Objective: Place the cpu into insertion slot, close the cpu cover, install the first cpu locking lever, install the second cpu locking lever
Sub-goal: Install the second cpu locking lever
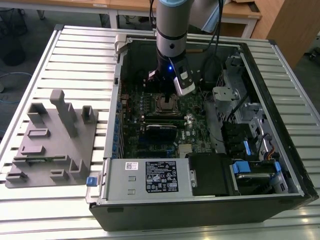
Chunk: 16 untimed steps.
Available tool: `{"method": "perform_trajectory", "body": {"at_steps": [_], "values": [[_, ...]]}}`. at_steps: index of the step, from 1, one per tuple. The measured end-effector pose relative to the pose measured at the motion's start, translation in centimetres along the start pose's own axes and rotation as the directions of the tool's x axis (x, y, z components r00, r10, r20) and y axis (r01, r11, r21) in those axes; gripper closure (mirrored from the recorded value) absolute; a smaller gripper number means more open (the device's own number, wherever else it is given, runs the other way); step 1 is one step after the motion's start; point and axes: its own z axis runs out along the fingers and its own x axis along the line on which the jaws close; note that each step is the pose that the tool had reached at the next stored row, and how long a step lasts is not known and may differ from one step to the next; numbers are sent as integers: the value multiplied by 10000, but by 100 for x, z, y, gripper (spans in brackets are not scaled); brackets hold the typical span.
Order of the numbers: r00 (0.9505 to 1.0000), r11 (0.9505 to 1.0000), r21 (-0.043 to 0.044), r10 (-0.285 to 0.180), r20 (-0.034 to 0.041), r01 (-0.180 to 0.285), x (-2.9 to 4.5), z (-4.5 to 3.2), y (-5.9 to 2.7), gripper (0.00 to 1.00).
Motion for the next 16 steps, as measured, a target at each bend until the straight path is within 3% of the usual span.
{"method": "perform_trajectory", "body": {"at_steps": [2,4,5,9,16], "values": [[10000,9999,134,-10,9,10,-6,3,23,90],[10000,9993,381,-28,25,27,-9,6,40,90],[10000,9989,463,-34,32,33,-9,7,50,90],[10000,9987,499,-38,34,36,-18,16,96,90],[10000,9987,500,-37,34,35,-30,18,101,90]]}}
